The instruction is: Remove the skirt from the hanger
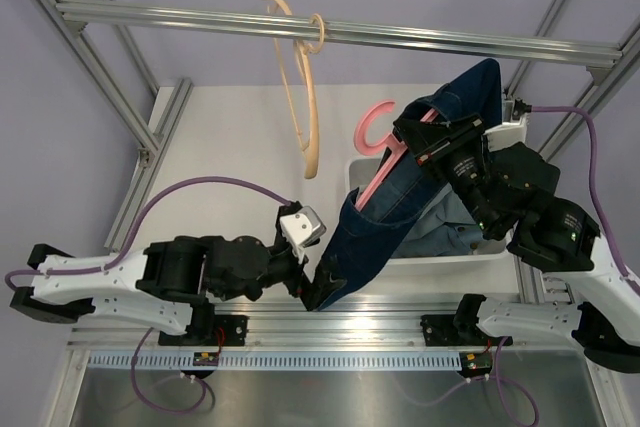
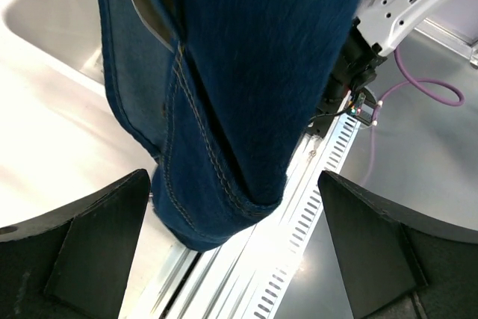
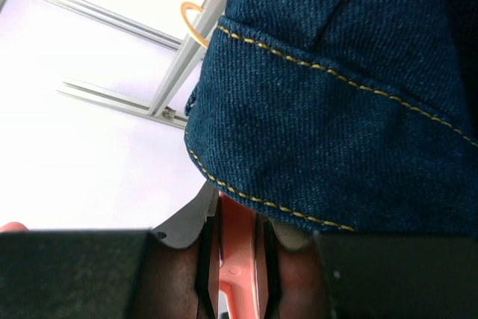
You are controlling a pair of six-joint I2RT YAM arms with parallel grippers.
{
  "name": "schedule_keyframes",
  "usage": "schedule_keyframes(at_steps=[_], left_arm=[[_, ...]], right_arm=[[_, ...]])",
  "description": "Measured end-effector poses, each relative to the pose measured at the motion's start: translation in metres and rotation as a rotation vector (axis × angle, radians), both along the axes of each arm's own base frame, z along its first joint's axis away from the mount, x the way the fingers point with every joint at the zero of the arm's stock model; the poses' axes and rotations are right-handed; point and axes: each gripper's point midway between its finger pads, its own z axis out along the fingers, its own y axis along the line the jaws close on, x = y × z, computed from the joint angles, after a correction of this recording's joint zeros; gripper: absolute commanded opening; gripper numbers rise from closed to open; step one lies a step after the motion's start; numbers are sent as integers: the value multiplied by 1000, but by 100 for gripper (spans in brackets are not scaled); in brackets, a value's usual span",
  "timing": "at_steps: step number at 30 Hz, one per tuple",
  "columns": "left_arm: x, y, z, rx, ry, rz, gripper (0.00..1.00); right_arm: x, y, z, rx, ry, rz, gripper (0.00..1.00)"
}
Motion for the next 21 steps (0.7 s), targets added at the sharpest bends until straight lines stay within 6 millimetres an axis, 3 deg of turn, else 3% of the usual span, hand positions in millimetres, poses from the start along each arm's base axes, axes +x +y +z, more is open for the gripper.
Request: schedule_keyframes(at_steps=[3,6,8,9,10,11,17,21], left_arm=[[0,-2,-11,11,8,8,92],[1,-5,-19,23,16,24,68],[3,-7,-22,32,16,38,48],[5,-8,-23,35,15,46,32],[5,-9,-24,36,16,53,5],[6,-9,-24,36,16,60,0],[20,3,-19,7,-1,158,0],[26,33,-14,-126,14,211,0]], right_arm=[[-2,-3,5,16,-4,0,0],[-3,-5,6,28,-2,0,0],[-3,-6,7,35,-2,0,0],[-4,-6,7,38,-3,0,0],[-4,-7,8,41,-3,0,0],[-4,-8,8,43,-3,-1,0],[-4,-13,9,61,0,-20,0],[-6,-25,-9,133,30,-60,0]])
